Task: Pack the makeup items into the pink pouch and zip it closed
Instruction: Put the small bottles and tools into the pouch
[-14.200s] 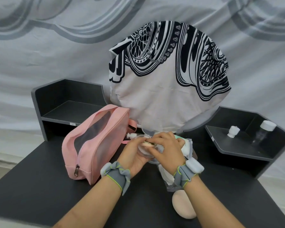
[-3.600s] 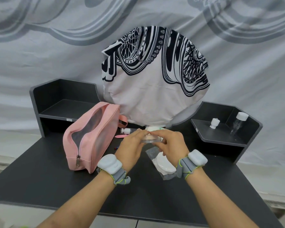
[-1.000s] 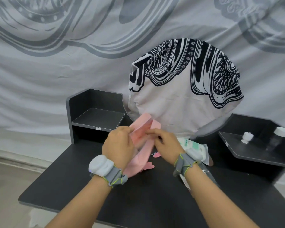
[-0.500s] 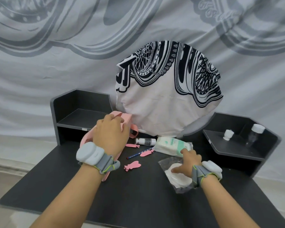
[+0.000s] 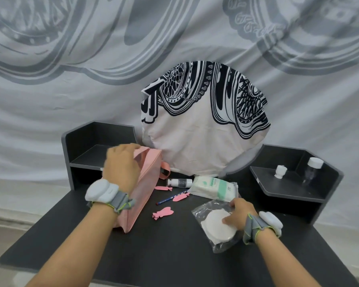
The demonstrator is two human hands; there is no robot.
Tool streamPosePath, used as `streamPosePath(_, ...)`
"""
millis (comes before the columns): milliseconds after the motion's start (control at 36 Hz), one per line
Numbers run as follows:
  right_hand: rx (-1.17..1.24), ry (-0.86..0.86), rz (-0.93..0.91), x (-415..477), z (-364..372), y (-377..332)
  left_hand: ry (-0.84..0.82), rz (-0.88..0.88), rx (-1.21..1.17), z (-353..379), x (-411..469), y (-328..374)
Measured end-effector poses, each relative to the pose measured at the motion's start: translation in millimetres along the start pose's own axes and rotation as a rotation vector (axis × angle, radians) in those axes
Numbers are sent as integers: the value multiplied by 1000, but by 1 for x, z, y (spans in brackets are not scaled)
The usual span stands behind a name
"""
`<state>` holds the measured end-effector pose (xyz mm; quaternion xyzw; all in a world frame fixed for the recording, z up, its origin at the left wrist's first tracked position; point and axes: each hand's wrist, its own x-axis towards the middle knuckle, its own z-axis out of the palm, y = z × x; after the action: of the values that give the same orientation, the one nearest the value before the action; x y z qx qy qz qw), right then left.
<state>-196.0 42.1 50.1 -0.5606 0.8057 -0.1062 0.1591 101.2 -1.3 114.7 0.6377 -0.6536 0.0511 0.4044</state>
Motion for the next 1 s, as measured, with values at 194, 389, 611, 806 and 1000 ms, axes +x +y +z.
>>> streamPosePath(194,316,89,-115,-5,-17,-9,-228,-213,106,-3,0,-29)
streamPosePath(389,504,294,-278,-17,-27,-38,-218,-173,15,-2,-6,-15)
streamPosePath(611,885,404,-281,-20,-34,-63,-265,-69,57,7,-20,-3)
streamPosePath(806,1080,297,-306,-28,-22,-100,-263,-29,35,1,-29,8)
streamPosePath(1000,839,249,-284,-23,2,-127,-227,18,71,-2,-39,18)
